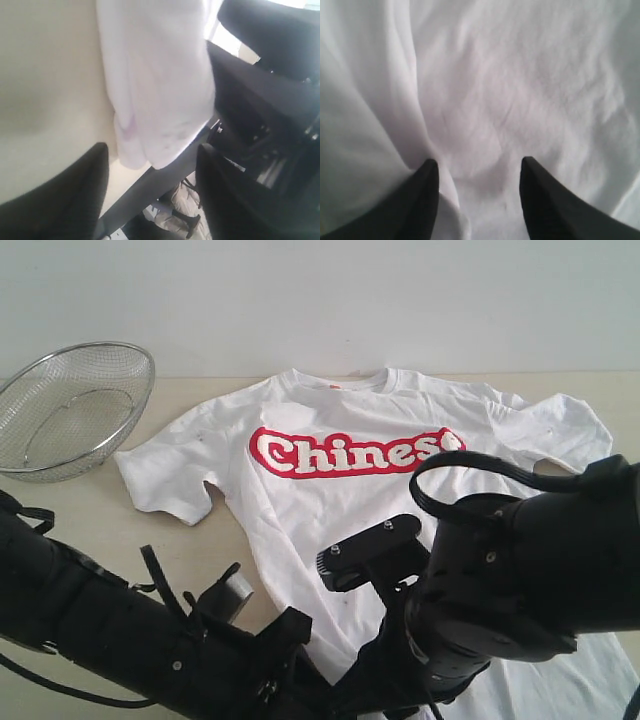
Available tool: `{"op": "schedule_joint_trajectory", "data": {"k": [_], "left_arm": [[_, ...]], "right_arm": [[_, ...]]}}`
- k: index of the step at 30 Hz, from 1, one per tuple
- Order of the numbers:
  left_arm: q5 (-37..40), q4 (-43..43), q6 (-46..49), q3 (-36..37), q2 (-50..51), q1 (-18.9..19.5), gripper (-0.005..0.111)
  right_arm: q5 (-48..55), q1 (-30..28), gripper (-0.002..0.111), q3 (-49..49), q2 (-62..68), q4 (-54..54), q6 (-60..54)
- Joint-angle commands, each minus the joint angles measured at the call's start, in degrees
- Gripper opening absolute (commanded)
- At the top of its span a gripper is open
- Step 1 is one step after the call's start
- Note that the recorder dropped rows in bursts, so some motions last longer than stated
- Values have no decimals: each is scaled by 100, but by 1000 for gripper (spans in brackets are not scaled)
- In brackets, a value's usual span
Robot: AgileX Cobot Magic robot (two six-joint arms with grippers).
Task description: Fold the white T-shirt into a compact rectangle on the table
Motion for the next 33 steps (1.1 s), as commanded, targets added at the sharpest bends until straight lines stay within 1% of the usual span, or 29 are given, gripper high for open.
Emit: {"op": "schedule_joint_trajectory", "data": {"k": [1, 3, 7, 9, 11, 13, 14, 15, 16, 17, 20, 21, 23, 26, 31, 33], "left_arm": [[44, -82, -6, -205, 10, -213, 51], [-131, -82, -22, -217, 10, -262, 51], [-109, -82, -22, -288, 29, -262, 51], [-224, -82, -22, -336, 29, -262, 51], [-237, -82, -22, -349, 29, -262, 51], [-225, -82, -22, -349, 29, -262, 51], [-235, -82, -22, -349, 29, -262, 51], [-235, -82, -22, -349, 29, -262, 51], [-235, -82, -22, -349, 29, -262, 51], [-225, -82, -22, -349, 29, -262, 51], [-214, -82, -22, -349, 43, -262, 50], [-214, -82, -22, -349, 43, -262, 50], [-214, -82, -22, -349, 43, -262, 50], [-214, -82, -22, -349, 43, -262, 50], [-211, -82, -2, -349, 43, -262, 43], [-211, -82, 1, -349, 43, -262, 43]], "right_arm": [[-101, -34, 45, 12, -13, -13, 61], [-101, -34, 45, 12, -13, -13, 60], [-101, -34, 45, 12, -13, -13, 73], [-152, -34, 45, 12, -13, -13, 103], [-273, -34, 46, 12, -35, -13, 377], [-292, -34, 50, 12, -35, -13, 496], [-266, -34, 60, 12, -48, -13, 510], [-253, -34, 65, 12, -64, -13, 510], [-240, -34, 76, 12, -133, -61, 510], [-229, -34, 77, 12, -179, -85, 535], [-109, -34, 77, 12, -506, -670, 1205], [63, -34, 77, 12, -583, -996, 1474], [431, -34, 77, 12, -624, -1240, 1658], [651, -34, 77, 12, -624, -1296, 1712], [698, -34, 77, 12, -633, -1323, 1755], [698, -34, 77, 12, -633, -1323, 1781]]}}
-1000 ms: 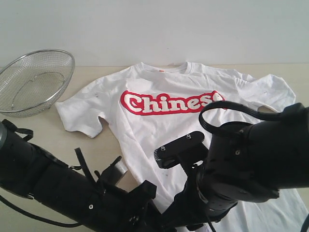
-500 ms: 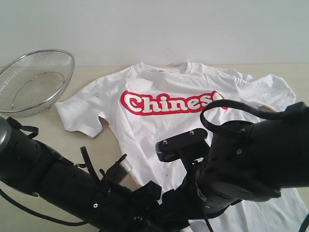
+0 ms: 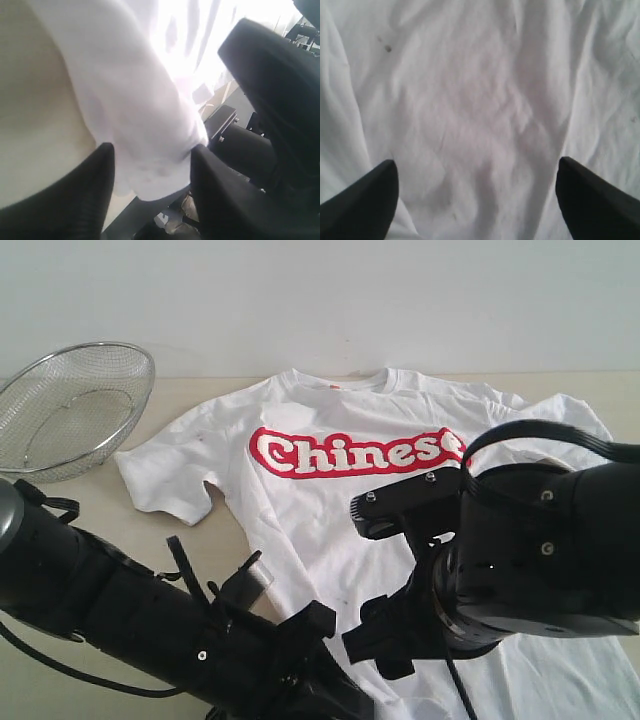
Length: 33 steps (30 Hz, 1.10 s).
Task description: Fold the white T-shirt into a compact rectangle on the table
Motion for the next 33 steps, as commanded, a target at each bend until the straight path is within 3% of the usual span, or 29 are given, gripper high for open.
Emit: {"op": "schedule_joint_trajectory", "data": {"k": [1, 20, 22, 28, 33], "left_arm": [[25, -36, 30, -19, 22, -28, 43], [-40, -36, 78, -409, 357, -28, 42], [-65, -36, 78, -409, 357, -28, 38], [-80, -36, 78, -409, 357, -28, 4], [-91, -36, 78, -409, 357, -28, 4]], "right_arm": [[78, -1, 77, 4, -71, -57, 99], [-29, -1, 77, 4, -71, -136, 138], [-53, -1, 77, 4, -71, -155, 138], [-75, -1, 77, 4, -71, -159, 138], [-79, -1, 77, 4, -71, -185, 138]]}}
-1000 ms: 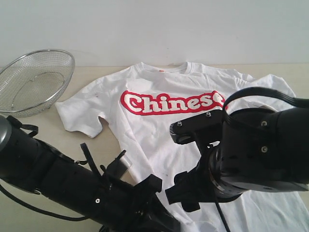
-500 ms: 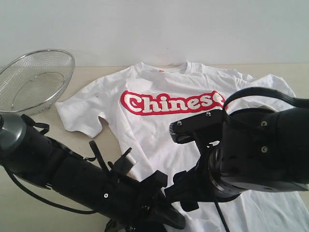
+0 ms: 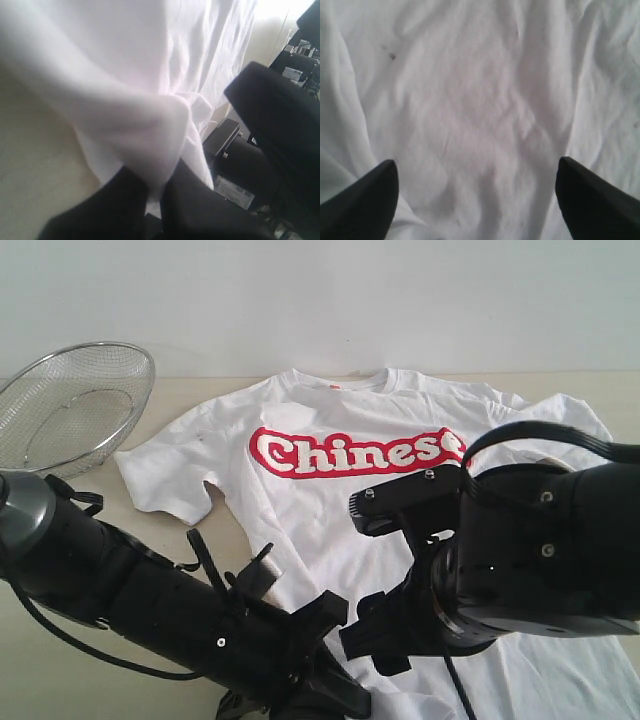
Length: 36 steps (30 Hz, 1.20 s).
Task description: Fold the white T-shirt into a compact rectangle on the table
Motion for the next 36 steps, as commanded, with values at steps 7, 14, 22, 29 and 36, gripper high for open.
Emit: {"op": "schedule_joint_trajectory", "data": {"k": [7, 14, 22, 29, 36], "left_arm": [[135, -24, 24, 66, -177, -17, 4], [-360, 1, -92, 462, -894, -17, 4], [-727, 145, -145, 1073, -1457, 70, 4], [-876, 234, -145, 1643, -2049, 515, 4], [-974, 363, -212, 2149, -2681, 820, 4]], "right_arm": [[77, -1, 77, 4, -71, -180, 6], [4, -1, 77, 4, -71, -180, 6], [4, -1, 77, 4, -71, -180, -20], [-9, -1, 77, 4, -71, -180, -95], [-47, -1, 77, 4, -71, -180, -178]]}}
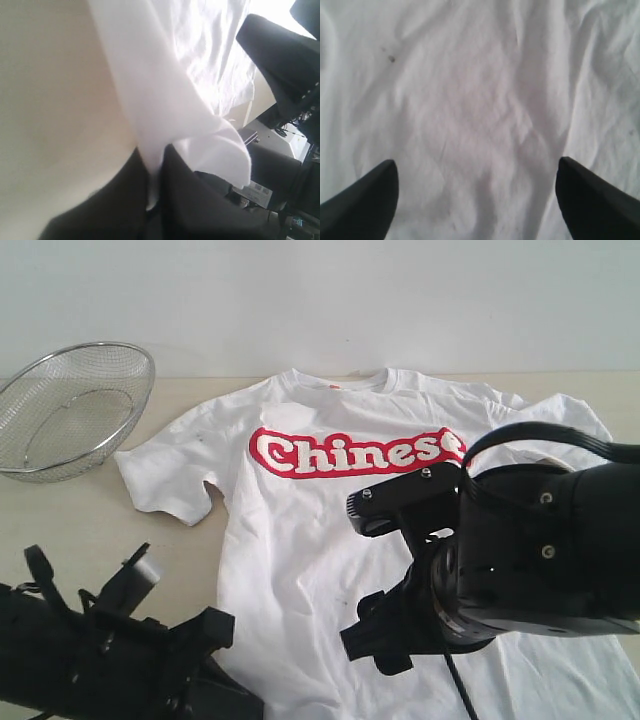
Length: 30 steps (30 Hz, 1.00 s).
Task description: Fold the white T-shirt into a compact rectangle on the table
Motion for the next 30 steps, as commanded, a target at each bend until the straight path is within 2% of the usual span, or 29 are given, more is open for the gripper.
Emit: {"op": "schedule_joint_trajectory", "data": {"k": [1, 12, 20, 30], "left_arm": [[-88, 70, -58, 328, -395, 152, 4], [-736, 300, -258, 1006, -1076, 163, 4], [-1080, 782, -481, 1128, -1174, 174, 4], [-1210, 1449, -659, 1092, -1174, 687, 4]], "right_arm": [[-38, -1, 77, 4, -71, -70, -117], [24, -1, 77, -20, -71, -51, -376], [24, -1, 77, -20, -71, 249, -723], [52, -1, 77, -20, -71, 424, -964]]}}
